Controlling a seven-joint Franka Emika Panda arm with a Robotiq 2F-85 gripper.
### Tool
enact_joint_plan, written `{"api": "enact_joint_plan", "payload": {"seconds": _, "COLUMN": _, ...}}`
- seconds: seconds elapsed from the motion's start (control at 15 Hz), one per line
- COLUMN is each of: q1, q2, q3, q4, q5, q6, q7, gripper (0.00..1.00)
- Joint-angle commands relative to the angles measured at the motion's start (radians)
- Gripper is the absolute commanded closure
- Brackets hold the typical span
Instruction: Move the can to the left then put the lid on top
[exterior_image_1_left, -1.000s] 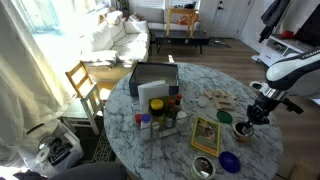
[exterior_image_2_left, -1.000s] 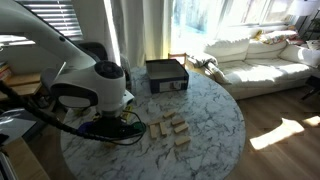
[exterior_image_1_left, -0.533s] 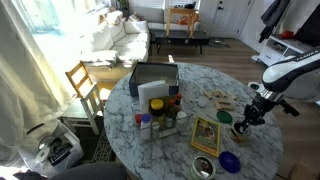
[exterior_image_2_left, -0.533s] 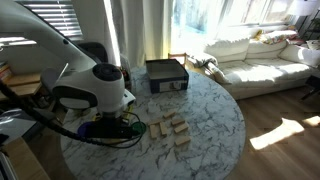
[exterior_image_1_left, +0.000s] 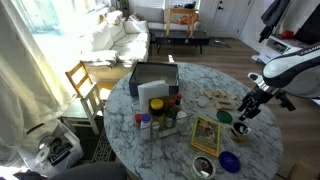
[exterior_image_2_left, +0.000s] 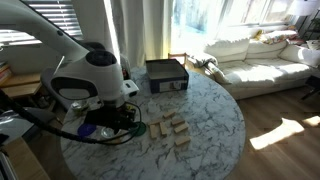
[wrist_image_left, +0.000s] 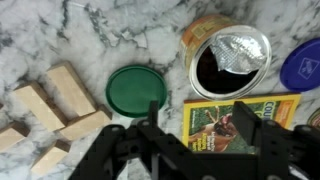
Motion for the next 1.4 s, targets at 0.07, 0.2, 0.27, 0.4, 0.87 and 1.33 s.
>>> {"api": "enact_joint_plan", "payload": {"seconds": 0.07, "q1": 0.032, "q2": 0.094, "q3": 0.012, "q4": 0.034, "q5": -0.024, "q6": 0.185, "q7": 0.273, "gripper": 0.00}}
{"api": "enact_joint_plan", "payload": {"seconds": 0.2, "q1": 0.045, "q2": 0.146, "q3": -0.003, "q4": 0.053, "q5": -0.081, "q6": 0.250, "q7": 0.417, "gripper": 0.00}}
{"api": "enact_joint_plan", "payload": {"seconds": 0.27, "q1": 0.054, "q2": 0.179, "q3": -0.024, "q4": 0.069, "q5": -0.127, "q6": 0.265, "q7": 0.493, "gripper": 0.00}}
{"api": "enact_joint_plan", "payload": {"seconds": 0.4, "q1": 0.090, "q2": 0.242, "q3": -0.087, "q4": 0.097, "q5": -0.226, "q6": 0.272, "q7": 0.639, "gripper": 0.00}}
{"api": "enact_joint_plan", "payload": {"seconds": 0.87, "q1": -0.009, "q2": 0.254, "q3": 0.006, "q4": 0.117, "q5": -0.305, "q6": 0.245, "q7": 0.721, "gripper": 0.00}}
{"api": "enact_joint_plan", "payload": {"seconds": 1.33, "q1": -0.055, "q2": 0.312, "q3": 0.032, "q4": 0.183, "q5": -0.307, "q6": 0.233, "q7": 0.774, "gripper": 0.03}}
